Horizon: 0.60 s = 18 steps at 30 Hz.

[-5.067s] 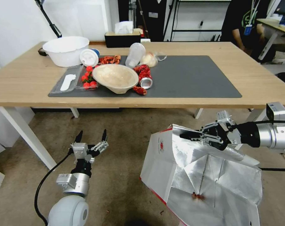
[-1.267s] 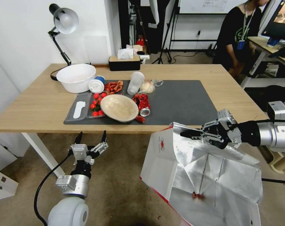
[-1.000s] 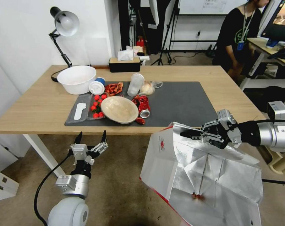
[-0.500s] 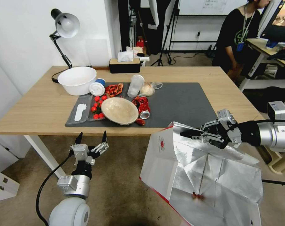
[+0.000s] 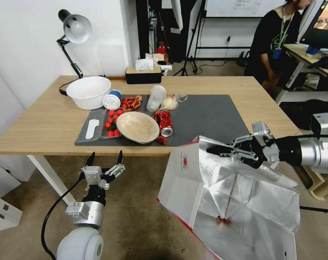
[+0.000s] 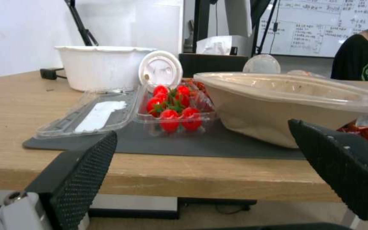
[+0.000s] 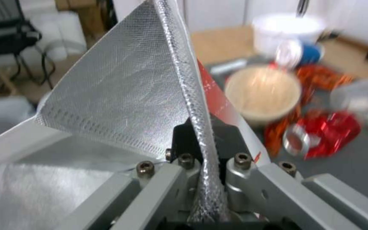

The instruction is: Pick up the food delivery bag from the floor and place it on the table.

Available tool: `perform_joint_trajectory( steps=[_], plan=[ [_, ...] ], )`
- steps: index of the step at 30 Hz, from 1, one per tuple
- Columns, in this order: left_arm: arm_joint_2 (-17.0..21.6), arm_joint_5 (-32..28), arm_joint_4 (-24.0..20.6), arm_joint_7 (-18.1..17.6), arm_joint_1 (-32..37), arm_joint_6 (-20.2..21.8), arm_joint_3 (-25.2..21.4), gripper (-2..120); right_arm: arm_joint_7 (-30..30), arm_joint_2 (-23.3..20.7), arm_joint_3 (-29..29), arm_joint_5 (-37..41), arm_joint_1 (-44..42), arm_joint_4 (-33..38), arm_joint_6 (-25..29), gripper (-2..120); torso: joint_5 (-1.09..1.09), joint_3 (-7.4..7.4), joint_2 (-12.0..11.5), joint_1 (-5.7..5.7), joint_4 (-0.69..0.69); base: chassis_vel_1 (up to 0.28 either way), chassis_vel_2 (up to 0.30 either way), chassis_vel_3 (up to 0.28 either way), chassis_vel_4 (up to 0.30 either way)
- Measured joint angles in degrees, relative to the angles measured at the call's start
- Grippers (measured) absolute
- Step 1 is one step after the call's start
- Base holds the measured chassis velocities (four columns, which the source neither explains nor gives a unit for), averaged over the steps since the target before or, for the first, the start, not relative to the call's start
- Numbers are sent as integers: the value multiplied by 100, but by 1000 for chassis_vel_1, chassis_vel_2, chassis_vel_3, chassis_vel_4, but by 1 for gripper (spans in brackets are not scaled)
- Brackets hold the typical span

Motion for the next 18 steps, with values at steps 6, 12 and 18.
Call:
perform_joint_trajectory(
  steps=[6,12,18],
  plan=[
    [-6,13,15,10,-7,1,16,100,704,139,523,892,95,263,-44,0,-1,-6,-8,-5,0,0,0,0,0],
    [-19,26,31,19,-12,1,30,100,1683,303,606,1368,445,401,59,0,0,-8,-13,-6,0,0,0,0,0],
    [-13,27,32,22,2,-10,22,100,3141,592,624,1684,862,440,271,0,-1,-11,-17,-9,0,0,0,0,0]
  ],
)
